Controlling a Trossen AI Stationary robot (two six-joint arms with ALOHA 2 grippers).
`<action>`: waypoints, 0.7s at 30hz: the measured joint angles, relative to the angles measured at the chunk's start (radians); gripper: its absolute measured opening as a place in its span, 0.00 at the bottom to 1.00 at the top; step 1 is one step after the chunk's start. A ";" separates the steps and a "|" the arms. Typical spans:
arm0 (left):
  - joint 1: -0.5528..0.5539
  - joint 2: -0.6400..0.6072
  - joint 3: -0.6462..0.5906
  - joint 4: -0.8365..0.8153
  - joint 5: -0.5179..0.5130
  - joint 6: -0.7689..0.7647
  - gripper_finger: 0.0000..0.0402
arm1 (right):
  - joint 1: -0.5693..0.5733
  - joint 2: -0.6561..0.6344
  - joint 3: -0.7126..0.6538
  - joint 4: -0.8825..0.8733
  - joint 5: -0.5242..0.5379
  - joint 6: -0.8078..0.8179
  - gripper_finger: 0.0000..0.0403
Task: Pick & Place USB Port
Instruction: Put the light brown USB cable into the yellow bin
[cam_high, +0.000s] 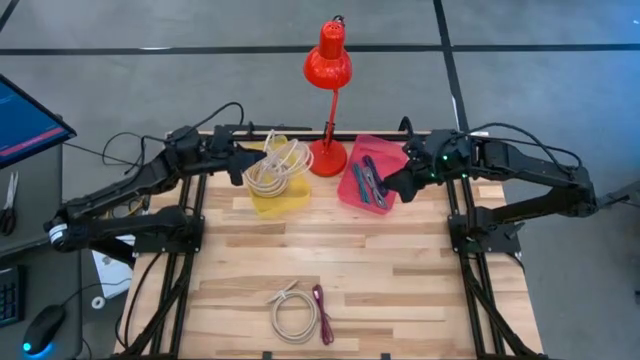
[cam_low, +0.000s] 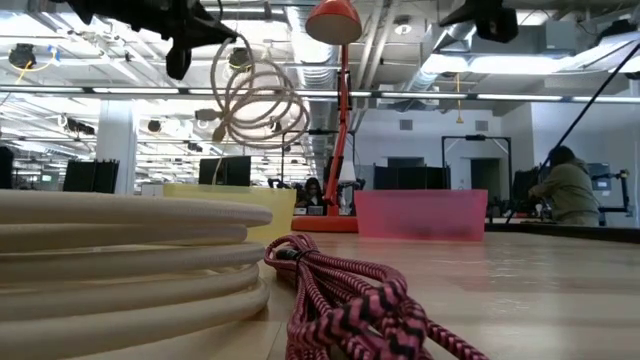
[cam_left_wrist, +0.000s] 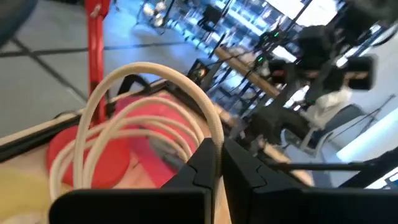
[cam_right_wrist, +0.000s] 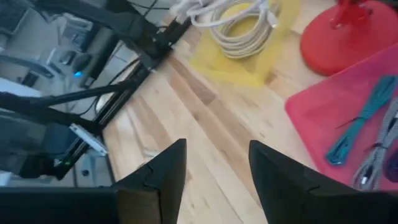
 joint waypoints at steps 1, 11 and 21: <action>0.001 0.004 0.000 -0.013 -0.001 0.007 0.02 | 0.000 0.000 0.000 -0.001 0.009 0.000 0.41; 0.000 0.114 0.000 -0.028 -0.004 0.040 0.02 | 0.000 0.000 0.000 0.006 0.057 0.002 0.36; 0.000 0.253 0.000 -0.032 -0.022 0.041 0.02 | 0.000 0.000 0.000 0.008 0.058 0.002 0.31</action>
